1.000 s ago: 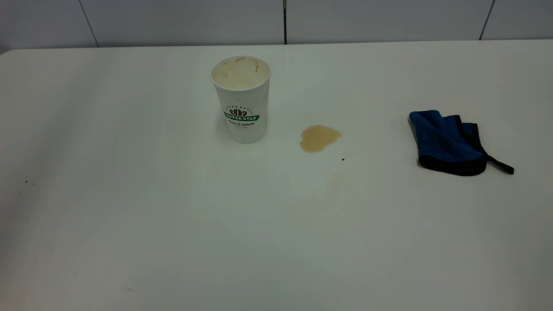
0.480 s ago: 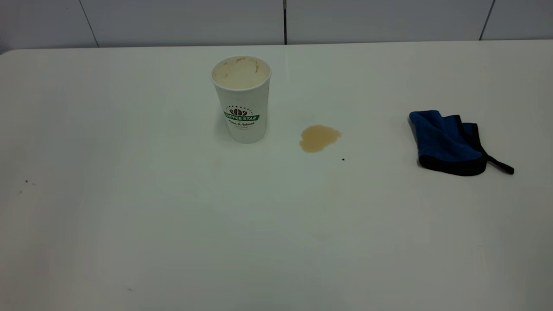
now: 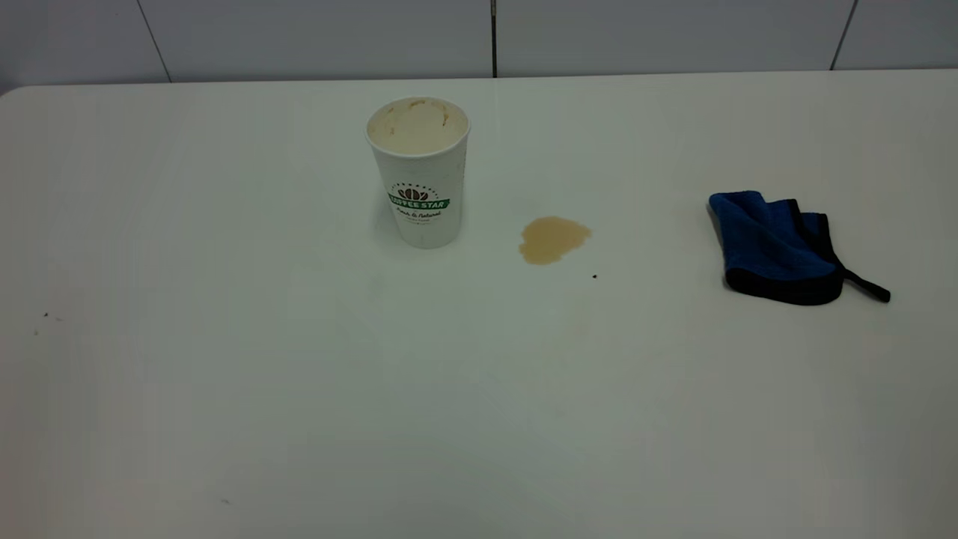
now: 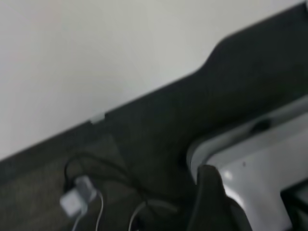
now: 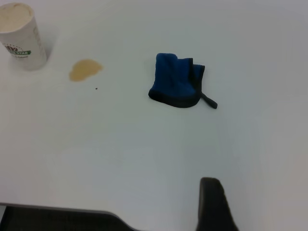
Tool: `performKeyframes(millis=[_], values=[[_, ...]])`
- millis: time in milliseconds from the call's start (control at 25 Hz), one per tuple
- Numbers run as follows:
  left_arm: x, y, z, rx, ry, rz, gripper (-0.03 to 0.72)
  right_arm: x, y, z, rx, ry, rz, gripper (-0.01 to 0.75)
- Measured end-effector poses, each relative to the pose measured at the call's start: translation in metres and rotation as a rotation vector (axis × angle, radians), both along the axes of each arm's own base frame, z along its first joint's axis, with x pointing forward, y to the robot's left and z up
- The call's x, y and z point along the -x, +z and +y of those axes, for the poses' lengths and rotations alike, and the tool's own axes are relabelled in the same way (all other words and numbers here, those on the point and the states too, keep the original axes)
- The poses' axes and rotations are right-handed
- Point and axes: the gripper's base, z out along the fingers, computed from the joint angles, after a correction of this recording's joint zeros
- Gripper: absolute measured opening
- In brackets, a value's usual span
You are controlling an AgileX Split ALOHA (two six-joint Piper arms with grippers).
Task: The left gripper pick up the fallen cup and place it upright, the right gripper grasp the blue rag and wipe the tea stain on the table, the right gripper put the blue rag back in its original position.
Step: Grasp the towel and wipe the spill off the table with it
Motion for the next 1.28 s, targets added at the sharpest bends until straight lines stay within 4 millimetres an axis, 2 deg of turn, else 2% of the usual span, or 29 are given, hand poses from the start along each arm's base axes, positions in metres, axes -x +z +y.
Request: performKeyframes(millis=[360,480,840,1280], values=[[0.042,0.01,0.016,0.12,0.006,-0.31,0.524,0.0,0.0,0.0,0.0,0.0,0.0,0.511],[0.051,0.01,0.019,0.133,0.06,-0.375,0.524,0.0,0.0,0.0,0.0,0.0,0.0,0.511],[0.057,0.01,0.019,0.087,0.334,-0.428,0.524,0.0,0.0,0.0,0.0,-0.001,0.0,0.511],[0.065,0.009,0.019,0.094,0.35,-0.484,0.524,0.0,0.0,0.0,0.0,0.0,0.0,0.511]])
